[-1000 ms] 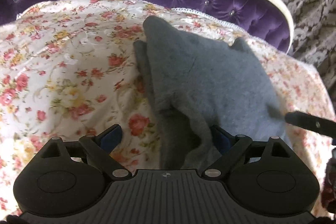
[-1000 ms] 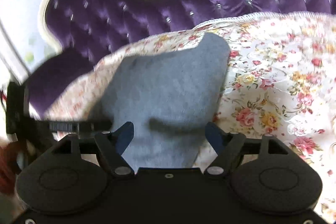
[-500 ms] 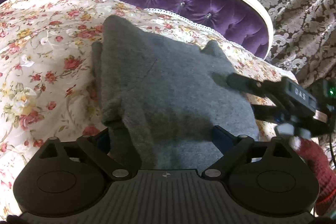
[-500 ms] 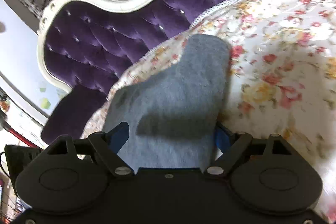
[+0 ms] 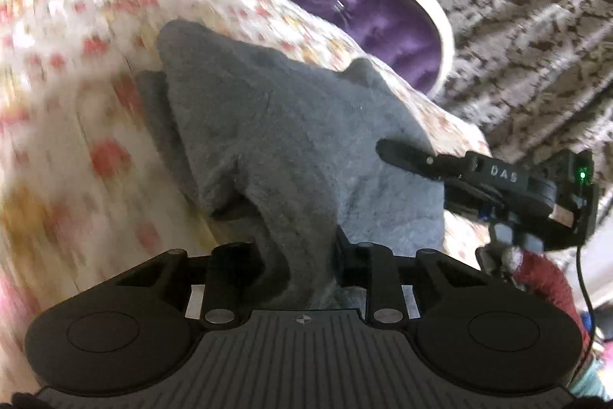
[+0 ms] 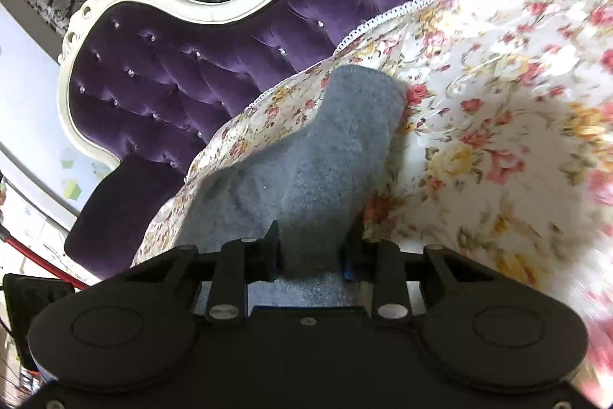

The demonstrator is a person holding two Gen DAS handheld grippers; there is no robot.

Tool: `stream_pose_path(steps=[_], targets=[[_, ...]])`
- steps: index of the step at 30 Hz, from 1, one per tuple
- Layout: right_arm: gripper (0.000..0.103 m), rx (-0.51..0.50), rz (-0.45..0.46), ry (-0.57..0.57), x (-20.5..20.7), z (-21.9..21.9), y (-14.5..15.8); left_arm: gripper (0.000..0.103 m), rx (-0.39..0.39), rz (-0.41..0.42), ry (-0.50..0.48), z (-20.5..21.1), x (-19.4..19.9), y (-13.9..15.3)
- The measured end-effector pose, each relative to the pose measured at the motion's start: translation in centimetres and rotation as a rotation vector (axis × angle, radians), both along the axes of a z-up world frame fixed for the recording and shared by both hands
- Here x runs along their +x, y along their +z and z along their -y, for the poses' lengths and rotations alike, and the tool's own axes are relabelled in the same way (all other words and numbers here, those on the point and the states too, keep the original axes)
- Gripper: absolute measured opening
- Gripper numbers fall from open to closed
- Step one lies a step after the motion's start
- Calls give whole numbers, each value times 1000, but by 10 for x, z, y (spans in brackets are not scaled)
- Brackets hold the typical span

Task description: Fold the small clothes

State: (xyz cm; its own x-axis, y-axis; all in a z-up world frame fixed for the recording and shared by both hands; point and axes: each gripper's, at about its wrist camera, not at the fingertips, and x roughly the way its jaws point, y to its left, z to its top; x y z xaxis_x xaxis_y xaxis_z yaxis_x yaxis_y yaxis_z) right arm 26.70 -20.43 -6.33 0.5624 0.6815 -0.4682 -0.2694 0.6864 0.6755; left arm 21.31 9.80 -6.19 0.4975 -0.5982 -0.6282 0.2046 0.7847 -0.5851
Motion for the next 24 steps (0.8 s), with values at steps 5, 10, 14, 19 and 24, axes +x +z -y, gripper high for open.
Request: stream_pose_path(steps=[5, 10, 14, 19, 24], targets=[[40, -66, -19, -1, -54, 29, 20, 28, -10, -12, -81, 30, -56, 5], [41, -85, -75, -29, -120, 66, 19, 30, 73, 35, -131, 64, -108, 10], [46, -132, -72, -89, -161, 88, 13, 44, 232, 98, -69, 80, -136, 3], [55, -283, -19, -210, -187, 97, 4, 60, 423, 183, 19, 76, -170, 2], [55, -312, 98, -248, -201, 96, 15, 58, 491, 275, 122, 67, -187, 36]])
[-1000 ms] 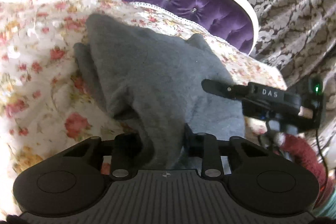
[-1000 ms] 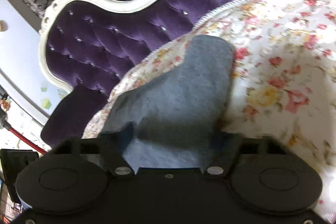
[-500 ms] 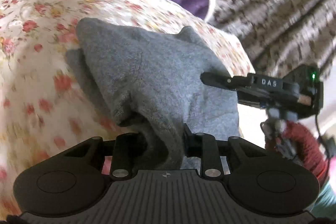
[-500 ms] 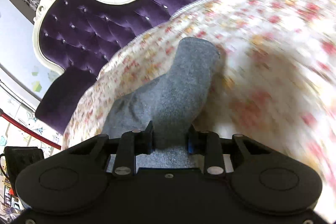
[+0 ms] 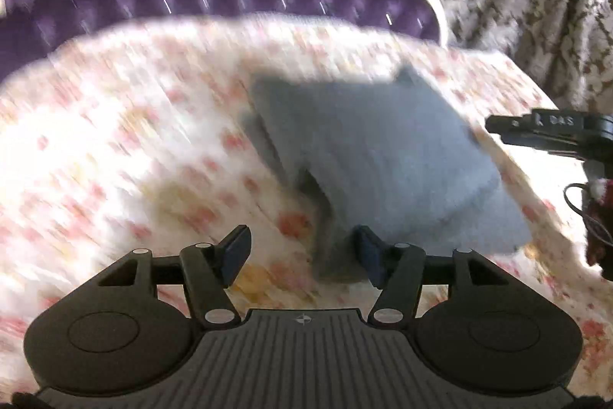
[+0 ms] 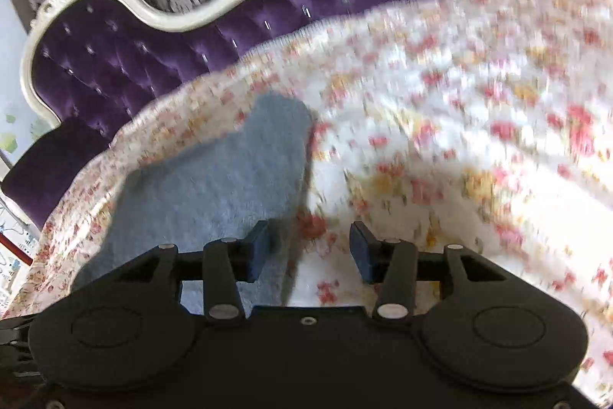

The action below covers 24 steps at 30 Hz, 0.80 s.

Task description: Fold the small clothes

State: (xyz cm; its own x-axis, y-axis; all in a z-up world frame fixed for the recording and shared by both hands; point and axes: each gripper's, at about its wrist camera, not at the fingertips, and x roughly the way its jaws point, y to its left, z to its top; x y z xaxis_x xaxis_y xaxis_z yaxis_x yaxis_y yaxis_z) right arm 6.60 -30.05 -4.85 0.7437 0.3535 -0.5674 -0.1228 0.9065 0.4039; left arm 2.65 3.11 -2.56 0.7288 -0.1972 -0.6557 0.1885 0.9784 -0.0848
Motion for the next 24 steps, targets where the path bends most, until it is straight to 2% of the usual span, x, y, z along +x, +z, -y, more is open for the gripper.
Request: stream_pose_path(steps=[2, 4, 10, 13, 16, 18, 19, 20, 22, 24], targets=[[55, -23, 84, 16, -7, -5, 14, 59, 22, 76, 15, 1, -2, 18], [55, -33, 144, 62, -7, -14, 25, 59, 10, 113, 8, 6, 7, 28], [55, -30, 199, 209, 18, -52, 37, 59, -18, 111, 16, 33, 58, 22], [55, -39, 186, 277, 34, -67, 34, 59, -24, 82, 29, 38, 75, 6], [55, -98, 127, 286, 51, -74, 19, 61, 23, 5, 62, 39, 91, -23], [55, -160, 59, 206, 69, -69, 2, 73, -7, -27, 70, 34, 97, -39], [55, -155, 38, 171, 75, -63, -5, 77, -22, -25, 85, 31, 97, -41], [61, -113, 17, 140, 81, -53, -12, 84, -22, -28, 97, 29, 97, -42], [61, -63, 5, 120, 84, -44, -18, 86, -33, -41, 104, 25, 97, -42], [62, -93, 23, 122, 80, -48, -17, 92, -34, -60, 114, 24, 98, -41]])
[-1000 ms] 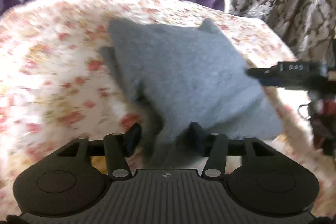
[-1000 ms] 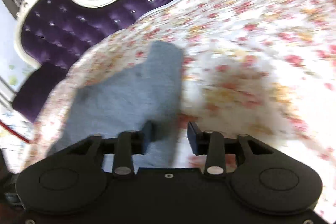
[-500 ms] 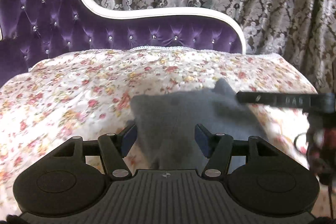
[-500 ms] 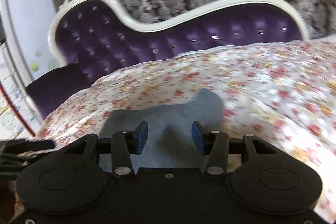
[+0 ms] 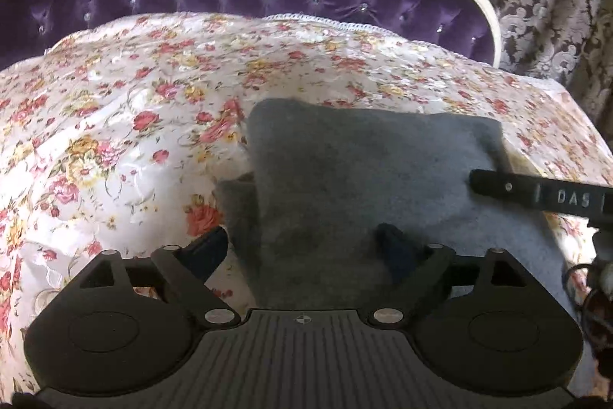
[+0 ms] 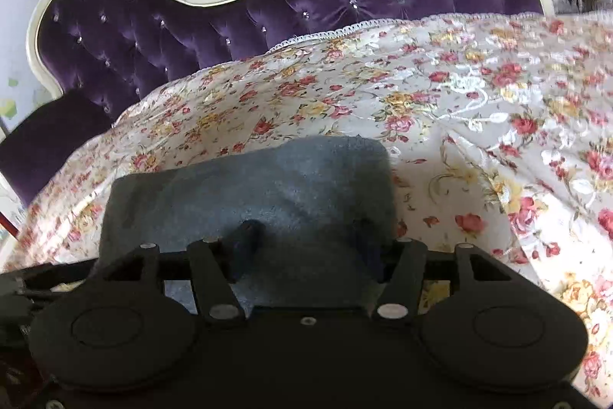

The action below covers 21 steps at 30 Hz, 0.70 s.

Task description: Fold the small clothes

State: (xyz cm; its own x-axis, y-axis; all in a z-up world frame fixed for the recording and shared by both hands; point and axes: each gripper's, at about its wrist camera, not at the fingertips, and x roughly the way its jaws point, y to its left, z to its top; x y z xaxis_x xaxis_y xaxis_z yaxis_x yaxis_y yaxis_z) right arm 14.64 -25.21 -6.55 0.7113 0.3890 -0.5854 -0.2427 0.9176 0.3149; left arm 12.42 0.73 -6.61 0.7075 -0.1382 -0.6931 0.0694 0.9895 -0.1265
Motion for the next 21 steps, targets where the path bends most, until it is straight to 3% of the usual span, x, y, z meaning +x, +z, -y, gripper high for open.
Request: stream_pose_path(steps=[4, 7, 9, 10, 15, 19, 21], targets=[[63, -29, 21, -4, -4, -5, 0, 92, 39, -17, 4, 7, 5, 8], [81, -13, 17, -22, -5, -1, 5, 92, 63, -22, 15, 9, 1, 17], [100, -16, 12, -37, -11, 2, 10, 92, 77, -20, 28, 11, -5, 23], [102, -10, 14, -44, -15, 5, 13, 92, 83, -20, 34, 11, -8, 25], [103, 3, 43, -97, -53, 16, 32, 92, 44, -16, 28, 9, -30, 38], [103, 25, 60, -124, -84, 20, 44, 93, -73, 4, 13, 0, -51, 47], [103, 20, 63, -142, -98, 18, 48, 103, -94, 9, 3, -2, -61, 50]])
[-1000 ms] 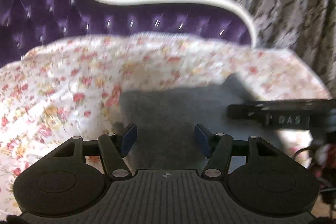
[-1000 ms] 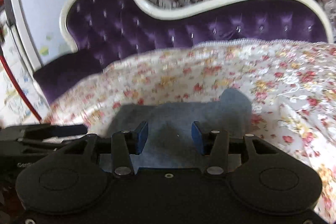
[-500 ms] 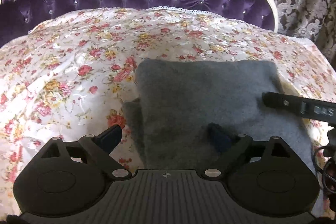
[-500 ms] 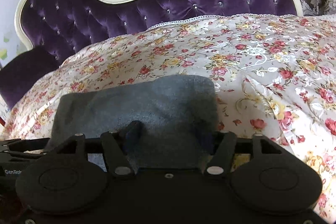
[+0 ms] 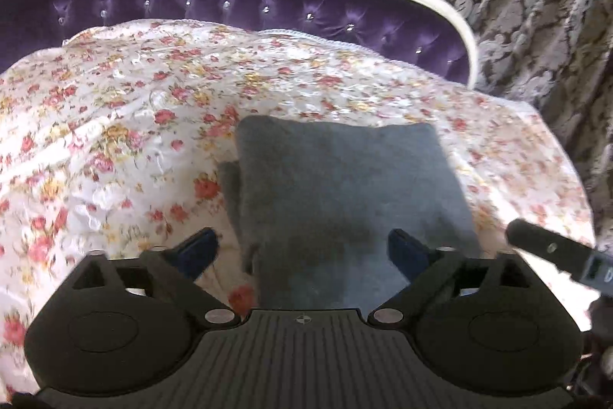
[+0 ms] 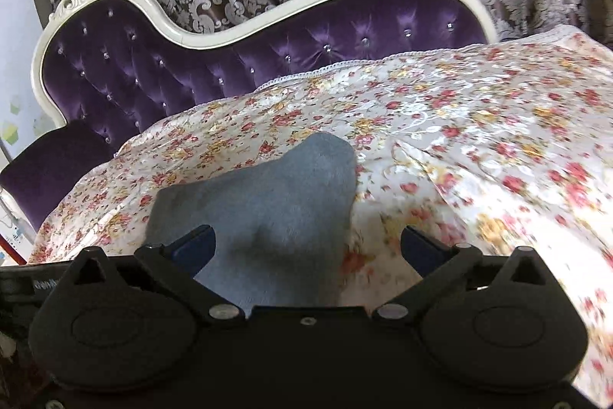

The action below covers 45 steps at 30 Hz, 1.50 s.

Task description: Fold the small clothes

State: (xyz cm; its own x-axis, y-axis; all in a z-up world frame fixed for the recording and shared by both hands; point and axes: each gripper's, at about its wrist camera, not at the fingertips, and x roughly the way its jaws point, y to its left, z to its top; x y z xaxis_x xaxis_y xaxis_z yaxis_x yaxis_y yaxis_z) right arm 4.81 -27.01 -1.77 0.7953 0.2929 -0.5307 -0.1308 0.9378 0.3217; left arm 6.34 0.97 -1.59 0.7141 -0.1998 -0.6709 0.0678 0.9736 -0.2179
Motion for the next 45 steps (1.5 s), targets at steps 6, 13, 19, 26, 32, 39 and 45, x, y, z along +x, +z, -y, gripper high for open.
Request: stream_pose_path(steps=[6, 13, 19, 26, 32, 39, 45], targets=[[103, -15, 6, -33, -37, -11, 5, 103, 67, 69, 17, 2, -35, 8], [103, -36, -8, -52, -70, -23, 5, 103, 77, 64, -17, 6, -73, 11], [103, -57, -15, -33, -99, -31, 4, 102, 226, 39, 11, 22, -96, 14], [102, -85, -5, -52, -122, -35, 12, 102, 233, 36, 24, 27, -116, 20], [102, -112, -20, -106, -130, -34, 18, 102, 251, 30, 48, 29, -123, 24], [102, -133, -34, -110, -136, -38, 19, 102, 242, 5, 42, 28, -123, 21], [102, -142, -34, -100, -138, -42, 19, 102, 235, -18, 31, 28, -124, 16]])
